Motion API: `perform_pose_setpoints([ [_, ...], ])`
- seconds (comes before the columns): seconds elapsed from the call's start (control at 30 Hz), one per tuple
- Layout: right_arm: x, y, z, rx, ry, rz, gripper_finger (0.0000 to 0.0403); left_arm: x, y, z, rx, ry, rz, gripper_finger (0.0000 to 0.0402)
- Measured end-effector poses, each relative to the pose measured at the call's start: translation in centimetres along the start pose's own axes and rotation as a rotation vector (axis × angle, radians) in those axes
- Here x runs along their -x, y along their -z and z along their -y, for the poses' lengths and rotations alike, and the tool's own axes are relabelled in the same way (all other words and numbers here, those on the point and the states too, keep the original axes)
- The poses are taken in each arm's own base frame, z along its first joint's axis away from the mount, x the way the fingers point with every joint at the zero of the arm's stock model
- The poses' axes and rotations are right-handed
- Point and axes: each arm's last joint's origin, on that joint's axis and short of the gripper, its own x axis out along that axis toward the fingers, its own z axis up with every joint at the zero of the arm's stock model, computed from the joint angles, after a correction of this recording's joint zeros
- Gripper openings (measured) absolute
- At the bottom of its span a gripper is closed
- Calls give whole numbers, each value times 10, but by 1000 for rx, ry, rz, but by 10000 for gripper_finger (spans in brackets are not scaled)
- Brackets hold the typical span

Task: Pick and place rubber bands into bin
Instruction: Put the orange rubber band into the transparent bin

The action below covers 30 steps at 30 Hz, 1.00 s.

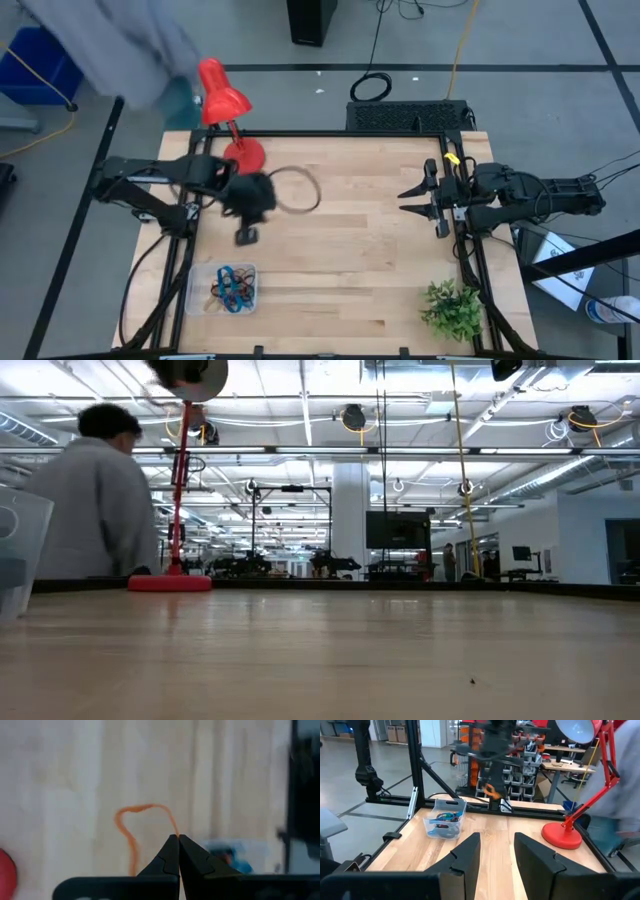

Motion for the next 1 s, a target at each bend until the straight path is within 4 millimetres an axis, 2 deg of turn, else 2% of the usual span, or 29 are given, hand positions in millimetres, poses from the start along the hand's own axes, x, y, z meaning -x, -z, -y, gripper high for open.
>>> perform_pose_setpoints([
  [0.13, -2, 1, 0, 0, 0, -8, 114, -2, 17, 31, -9, 32, -102, 0],
  [0.23, -3, 1, 0, 0, 0, -16, 114, -1, 26, 53, 0, 37, -109, 0],
  [0.37, -6, 3, 0, 0, -1, -29, 114, -12, 39, 72, 49, -8, -137, 1],
  [0.53, -11, 4, 0, -4, -2, -43, 114, -42, 60, 82, 117, -41, -201, 1],
  [0.73, -15, 2, 0, -22, -1, -25, 114, -82, 76, 100, 90, 100, -171, 1],
  [0.87, -17, 0, 0, -21, 0, -1, 114, -102, 98, 97, 185, 30, -237, 1],
  [1.0, -17, -1, 1, -21, 1, 8, 114, -121, 112, 98, 210, 45, -231, 1],
])
